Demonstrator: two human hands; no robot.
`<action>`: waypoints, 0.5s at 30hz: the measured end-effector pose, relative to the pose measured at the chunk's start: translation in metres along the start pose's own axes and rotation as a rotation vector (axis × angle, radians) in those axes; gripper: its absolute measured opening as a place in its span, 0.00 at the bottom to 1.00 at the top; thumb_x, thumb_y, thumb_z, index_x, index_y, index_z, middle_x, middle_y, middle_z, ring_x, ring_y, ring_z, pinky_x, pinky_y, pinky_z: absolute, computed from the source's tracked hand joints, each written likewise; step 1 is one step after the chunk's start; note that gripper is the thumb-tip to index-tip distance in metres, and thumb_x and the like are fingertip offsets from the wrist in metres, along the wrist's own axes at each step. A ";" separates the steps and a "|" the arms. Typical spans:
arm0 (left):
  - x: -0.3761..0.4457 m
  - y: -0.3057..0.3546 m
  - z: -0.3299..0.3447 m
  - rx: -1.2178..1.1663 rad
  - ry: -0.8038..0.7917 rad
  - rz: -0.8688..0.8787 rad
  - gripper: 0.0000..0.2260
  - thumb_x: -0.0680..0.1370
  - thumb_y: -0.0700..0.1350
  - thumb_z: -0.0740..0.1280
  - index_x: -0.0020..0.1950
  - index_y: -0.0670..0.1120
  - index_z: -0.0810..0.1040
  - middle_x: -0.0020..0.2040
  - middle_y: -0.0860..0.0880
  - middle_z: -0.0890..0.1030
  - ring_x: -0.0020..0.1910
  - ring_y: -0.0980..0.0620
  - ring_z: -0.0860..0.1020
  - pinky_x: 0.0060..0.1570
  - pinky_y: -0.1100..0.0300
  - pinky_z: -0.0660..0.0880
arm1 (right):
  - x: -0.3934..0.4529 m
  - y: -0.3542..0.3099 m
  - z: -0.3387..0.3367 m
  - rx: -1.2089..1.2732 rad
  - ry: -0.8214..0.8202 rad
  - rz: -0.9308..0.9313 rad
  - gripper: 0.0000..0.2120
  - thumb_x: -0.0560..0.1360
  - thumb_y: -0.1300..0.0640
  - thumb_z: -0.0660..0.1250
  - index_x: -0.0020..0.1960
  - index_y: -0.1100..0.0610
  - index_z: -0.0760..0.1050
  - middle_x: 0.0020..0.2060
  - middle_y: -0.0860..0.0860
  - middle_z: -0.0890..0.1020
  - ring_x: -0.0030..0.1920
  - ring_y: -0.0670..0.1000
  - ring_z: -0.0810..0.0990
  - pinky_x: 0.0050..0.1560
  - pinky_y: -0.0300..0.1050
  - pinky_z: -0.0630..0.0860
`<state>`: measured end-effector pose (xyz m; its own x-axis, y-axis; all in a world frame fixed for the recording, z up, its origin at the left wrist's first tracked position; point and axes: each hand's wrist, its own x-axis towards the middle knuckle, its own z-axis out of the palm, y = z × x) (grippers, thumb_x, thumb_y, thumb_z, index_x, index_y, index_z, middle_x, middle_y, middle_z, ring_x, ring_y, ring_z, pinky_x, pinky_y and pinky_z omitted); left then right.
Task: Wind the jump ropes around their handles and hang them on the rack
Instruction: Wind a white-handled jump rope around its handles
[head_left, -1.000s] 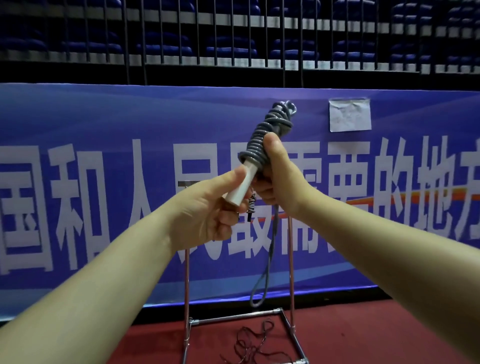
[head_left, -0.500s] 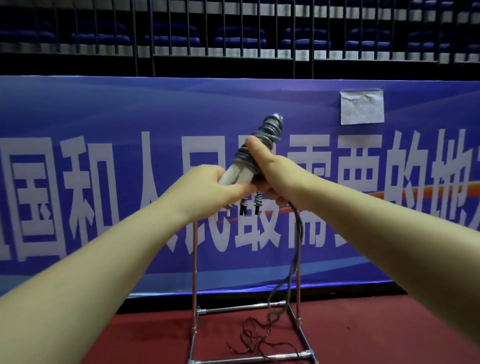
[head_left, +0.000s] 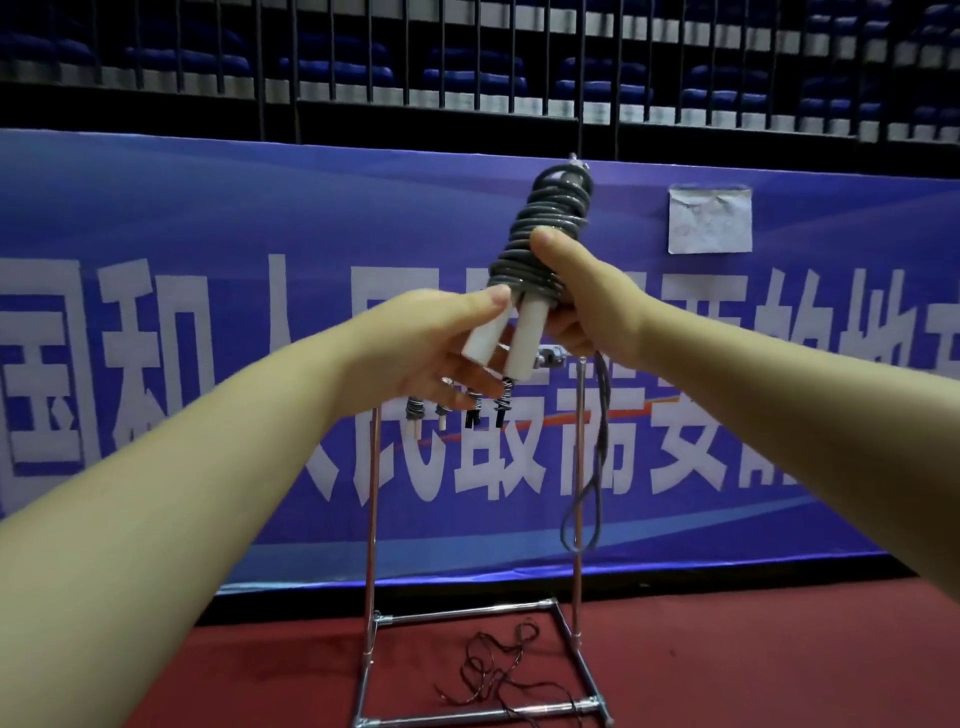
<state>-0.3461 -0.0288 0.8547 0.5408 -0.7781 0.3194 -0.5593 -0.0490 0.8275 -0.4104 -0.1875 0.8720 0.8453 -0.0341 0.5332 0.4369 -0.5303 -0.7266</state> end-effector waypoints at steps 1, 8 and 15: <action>0.001 -0.002 0.003 -0.067 -0.083 -0.018 0.22 0.75 0.62 0.56 0.58 0.49 0.76 0.46 0.49 0.84 0.45 0.51 0.83 0.45 0.55 0.78 | -0.002 0.001 -0.002 0.025 -0.007 -0.008 0.24 0.82 0.45 0.47 0.32 0.55 0.65 0.19 0.43 0.63 0.19 0.41 0.59 0.21 0.31 0.59; 0.005 -0.011 0.020 -0.560 -0.425 -0.138 0.35 0.72 0.73 0.46 0.39 0.44 0.77 0.31 0.48 0.72 0.24 0.55 0.68 0.28 0.63 0.69 | -0.009 0.003 -0.006 -0.015 -0.116 -0.035 0.25 0.79 0.38 0.47 0.33 0.54 0.65 0.20 0.43 0.67 0.21 0.42 0.62 0.24 0.34 0.61; -0.003 -0.027 0.005 -0.039 -0.020 -0.233 0.33 0.75 0.70 0.44 0.41 0.43 0.74 0.27 0.48 0.72 0.24 0.55 0.62 0.26 0.63 0.62 | -0.017 0.016 0.001 -0.358 -0.199 0.180 0.27 0.78 0.36 0.46 0.38 0.56 0.69 0.25 0.45 0.67 0.23 0.44 0.62 0.23 0.37 0.61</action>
<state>-0.3356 -0.0282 0.8293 0.6397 -0.7608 0.1090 -0.3961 -0.2048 0.8951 -0.4176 -0.1946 0.8503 0.9561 -0.0078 0.2929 0.1730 -0.7917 -0.5858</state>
